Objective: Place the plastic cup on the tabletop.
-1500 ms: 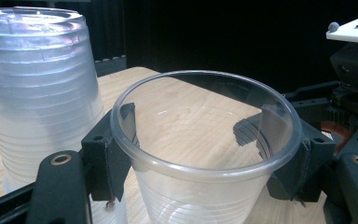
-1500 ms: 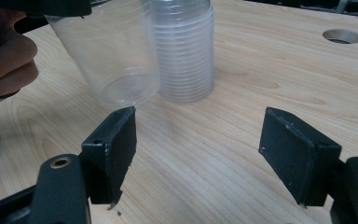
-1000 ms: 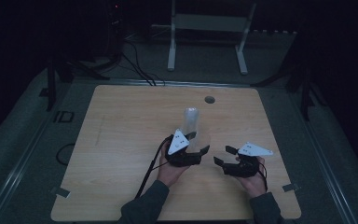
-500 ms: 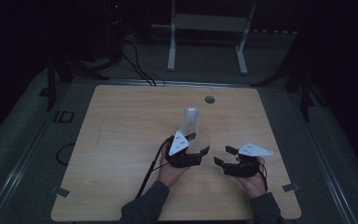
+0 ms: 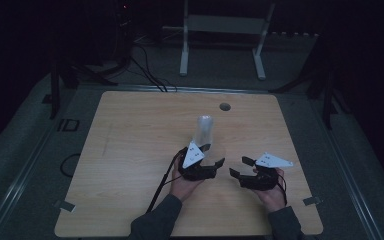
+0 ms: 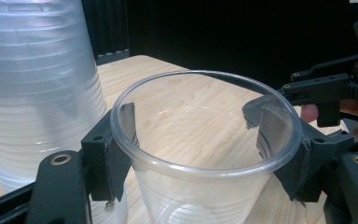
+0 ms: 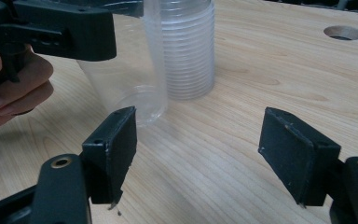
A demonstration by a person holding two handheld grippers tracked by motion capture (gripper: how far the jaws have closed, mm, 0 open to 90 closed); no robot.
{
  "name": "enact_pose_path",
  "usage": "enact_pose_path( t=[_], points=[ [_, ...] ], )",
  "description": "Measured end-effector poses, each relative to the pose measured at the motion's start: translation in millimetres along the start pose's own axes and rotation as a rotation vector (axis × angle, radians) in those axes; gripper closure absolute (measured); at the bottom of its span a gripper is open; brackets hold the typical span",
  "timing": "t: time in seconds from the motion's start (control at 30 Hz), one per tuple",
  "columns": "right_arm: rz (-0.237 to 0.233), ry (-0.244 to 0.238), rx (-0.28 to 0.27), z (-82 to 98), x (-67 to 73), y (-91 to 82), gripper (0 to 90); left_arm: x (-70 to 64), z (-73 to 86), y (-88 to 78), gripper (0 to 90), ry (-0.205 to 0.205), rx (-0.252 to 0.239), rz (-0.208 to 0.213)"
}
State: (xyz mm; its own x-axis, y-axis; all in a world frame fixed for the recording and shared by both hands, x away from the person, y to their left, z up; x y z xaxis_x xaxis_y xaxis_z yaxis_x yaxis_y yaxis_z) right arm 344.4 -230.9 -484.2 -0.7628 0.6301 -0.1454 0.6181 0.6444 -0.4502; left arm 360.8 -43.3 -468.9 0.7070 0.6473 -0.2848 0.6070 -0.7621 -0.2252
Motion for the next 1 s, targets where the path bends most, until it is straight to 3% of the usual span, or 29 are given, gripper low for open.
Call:
enact_pose_path(
  t=[1.0],
  points=[
    [0.006,0.004,0.001,0.7,-1.9,-2.1,27.4,2.5,15.0,8.0,28.6,-0.003,0.039,-0.004]
  ],
)
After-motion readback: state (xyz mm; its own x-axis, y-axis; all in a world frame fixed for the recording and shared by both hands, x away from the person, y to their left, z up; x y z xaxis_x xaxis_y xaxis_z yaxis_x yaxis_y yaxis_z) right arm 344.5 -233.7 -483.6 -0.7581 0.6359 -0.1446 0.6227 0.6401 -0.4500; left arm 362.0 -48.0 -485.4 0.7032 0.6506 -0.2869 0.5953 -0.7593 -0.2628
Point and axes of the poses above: each handheld gripper's, and its own axes: y roughly forward along the jaws, z roughly out of its underside, x roughly to its left, the point moved 5 cm from there along y, roughly forward along the jaws, and after that the axes turned 15 degrees about -y, right-handed, at the moved point
